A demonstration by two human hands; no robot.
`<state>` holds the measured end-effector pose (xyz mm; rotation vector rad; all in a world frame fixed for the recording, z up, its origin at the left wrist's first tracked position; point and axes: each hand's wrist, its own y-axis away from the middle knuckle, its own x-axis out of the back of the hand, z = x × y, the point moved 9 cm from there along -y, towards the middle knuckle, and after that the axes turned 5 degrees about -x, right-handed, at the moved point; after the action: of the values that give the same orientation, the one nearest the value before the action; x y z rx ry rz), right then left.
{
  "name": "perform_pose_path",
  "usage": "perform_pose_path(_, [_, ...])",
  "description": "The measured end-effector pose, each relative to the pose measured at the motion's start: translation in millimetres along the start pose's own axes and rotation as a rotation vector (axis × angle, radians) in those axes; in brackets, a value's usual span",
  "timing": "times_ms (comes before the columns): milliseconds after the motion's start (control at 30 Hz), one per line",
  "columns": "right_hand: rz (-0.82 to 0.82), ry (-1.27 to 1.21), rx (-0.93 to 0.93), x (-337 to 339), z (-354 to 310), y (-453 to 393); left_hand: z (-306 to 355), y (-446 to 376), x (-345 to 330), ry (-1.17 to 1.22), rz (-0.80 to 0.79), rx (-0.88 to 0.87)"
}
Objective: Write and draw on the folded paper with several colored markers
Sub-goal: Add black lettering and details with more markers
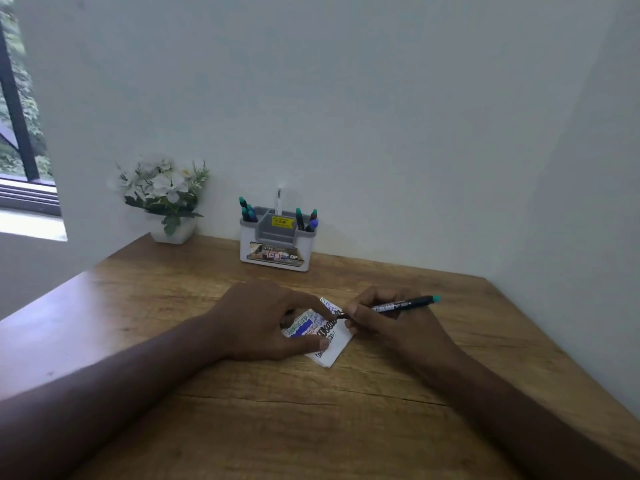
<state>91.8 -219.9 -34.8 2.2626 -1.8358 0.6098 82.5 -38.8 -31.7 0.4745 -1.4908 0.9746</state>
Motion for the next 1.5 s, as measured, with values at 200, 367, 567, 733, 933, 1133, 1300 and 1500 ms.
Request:
perform_pose_path(200, [0.050, 0.147, -0.011, -1, 3, -5, -2, -1, -4, 0.018, -0.048, 0.032])
perform_pose_path(367, [0.078, 0.163, -0.010, -3, 5, -10, -5, -2, -6, 0.010, -0.046, 0.030])
perform_pose_path(567, [0.052, 0.178, 0.010, -4, 7, -10, -5, -5, -8, 0.019, -0.075, 0.042])
perform_pose_path(733, [0.057, 0.267, 0.038, -5, 7, -12, -6, -5, -10, 0.032, -0.059, 0.020])
perform_pose_path(933, [0.058, 0.259, 0.051, -4, 4, -11, -8, -6, -11, 0.041, -0.052, 0.015])
perform_pose_path(1133, [0.058, 0.229, 0.041, -4, 5, -11, -7, -6, -12, 0.029, -0.062, 0.023])
perform_pose_path(1300, [0.069, 0.218, 0.022, -4, 5, -11, -7, -7, -12, 0.029, -0.068, 0.027])
perform_pose_path(1500, [0.082, 0.204, 0.009, -3, 4, -10, -6, -7, -12, 0.024, -0.089, 0.042])
